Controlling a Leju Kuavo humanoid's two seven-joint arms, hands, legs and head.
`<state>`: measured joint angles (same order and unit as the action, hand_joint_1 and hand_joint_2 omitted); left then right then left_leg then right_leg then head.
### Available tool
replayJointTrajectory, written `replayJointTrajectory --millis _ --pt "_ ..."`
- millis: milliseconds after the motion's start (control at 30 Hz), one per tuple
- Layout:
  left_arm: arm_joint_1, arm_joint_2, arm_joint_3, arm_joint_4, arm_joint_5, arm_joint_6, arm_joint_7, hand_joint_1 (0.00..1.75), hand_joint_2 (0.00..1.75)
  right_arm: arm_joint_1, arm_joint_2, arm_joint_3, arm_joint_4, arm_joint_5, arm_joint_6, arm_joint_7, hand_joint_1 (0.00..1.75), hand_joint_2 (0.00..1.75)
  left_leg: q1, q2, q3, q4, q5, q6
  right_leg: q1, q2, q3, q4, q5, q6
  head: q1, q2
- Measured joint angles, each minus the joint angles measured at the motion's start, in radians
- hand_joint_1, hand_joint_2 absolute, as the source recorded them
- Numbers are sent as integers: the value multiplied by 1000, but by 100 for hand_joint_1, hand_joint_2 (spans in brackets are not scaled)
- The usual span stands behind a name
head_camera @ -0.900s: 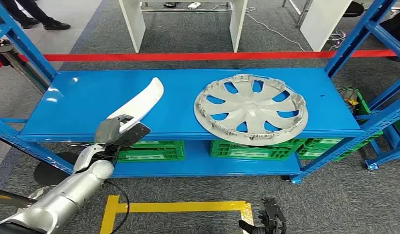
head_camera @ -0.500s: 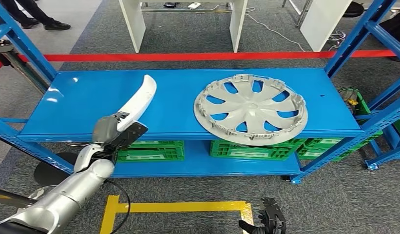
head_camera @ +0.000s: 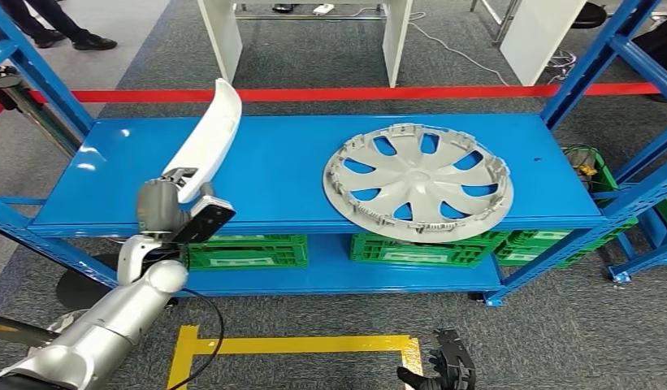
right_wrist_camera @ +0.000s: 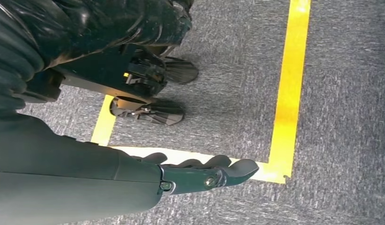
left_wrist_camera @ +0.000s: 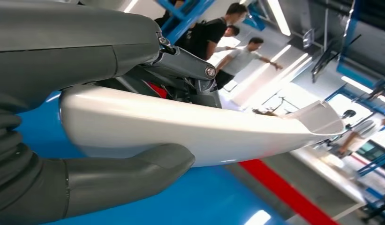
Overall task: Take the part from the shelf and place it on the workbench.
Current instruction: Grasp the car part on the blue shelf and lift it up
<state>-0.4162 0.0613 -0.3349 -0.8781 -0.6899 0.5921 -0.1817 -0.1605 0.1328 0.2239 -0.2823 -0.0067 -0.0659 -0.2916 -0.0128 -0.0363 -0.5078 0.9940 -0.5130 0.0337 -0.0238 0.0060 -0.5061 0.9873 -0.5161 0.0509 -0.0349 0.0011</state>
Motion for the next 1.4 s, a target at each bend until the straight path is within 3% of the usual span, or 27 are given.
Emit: replayJointTrajectory --millis 167,500,933,1000,1067,1133,1167,1200,1233,1333,1400 --pt "20 5 19 -73 -11 47 -49 175 175 -1 0 0 0 5 4 -1 0 175 0 0 0 0 0 0 0 0 0 0 0 0 0 0" --pt "55 14 51 -207 -13 49 -72 175 175 -3 0 -1 0 11 6 -4 0 175 0 0 0 0 0 0 0 0 0 0 0 0 0 0" --pt "67 18 61 -240 -23 50 -83 175 175 -3 0 -7 0 15 7 -8 0 175 0 0 0 0 0 0 0 0 0 0 0 0 0 0" --pt "73 25 62 -256 -63 55 -89 175 175 -5 3 -9 0 16 7 -9 0 175 0 1 1 -1 4 5 -1 -1 -5 2 -4 4 0 0" --pt "80 32 63 -275 -108 60 -93 175 175 -9 7 -13 0 17 7 -9 0 175 4 4 2 -8 14 15 0 -2 -39 60 -40 9 3 0" --pt "84 34 65 -282 -121 61 -94 175 175 -11 8 -14 0 17 8 -8 0 175 6 6 0 -12 20 20 2 -3 -107 194 -97 9 5 0" --pt "88 35 65 -282 -122 61 -94 175 175 -10 8 -14 0 17 7 -8 0 175 5 5 -1 -10 20 19 3 -3 -140 257 -112 8 5 0" --pt "91 36 65 -282 -123 61 -94 175 175 -9 8 -14 0 17 7 -7 0 175 5 5 -3 -8 19 18 3 -3 -162 292 -107 7 5 0" --pt "94 36 65 -282 -124 61 -94 175 175 -9 8 -14 0 17 7 -7 0 175 4 3 -3 -5 17 17 3 -3 -168 290 -83 5 5 0" --pt "95 36 66 -284 -128 61 -94 175 175 -12 8 -15 -1 17 7 -7 0 175 4 -2 -8 9 7 6 5 2 -108 135 27 -6 5 0" --pt "96 36 70 -287 -134 61 -95 175 175 -13 8 -15 -1 17 8 -7 0 175 4 -5 -17 18 6 -6 9 7 -80 77 43 -14 4 0"
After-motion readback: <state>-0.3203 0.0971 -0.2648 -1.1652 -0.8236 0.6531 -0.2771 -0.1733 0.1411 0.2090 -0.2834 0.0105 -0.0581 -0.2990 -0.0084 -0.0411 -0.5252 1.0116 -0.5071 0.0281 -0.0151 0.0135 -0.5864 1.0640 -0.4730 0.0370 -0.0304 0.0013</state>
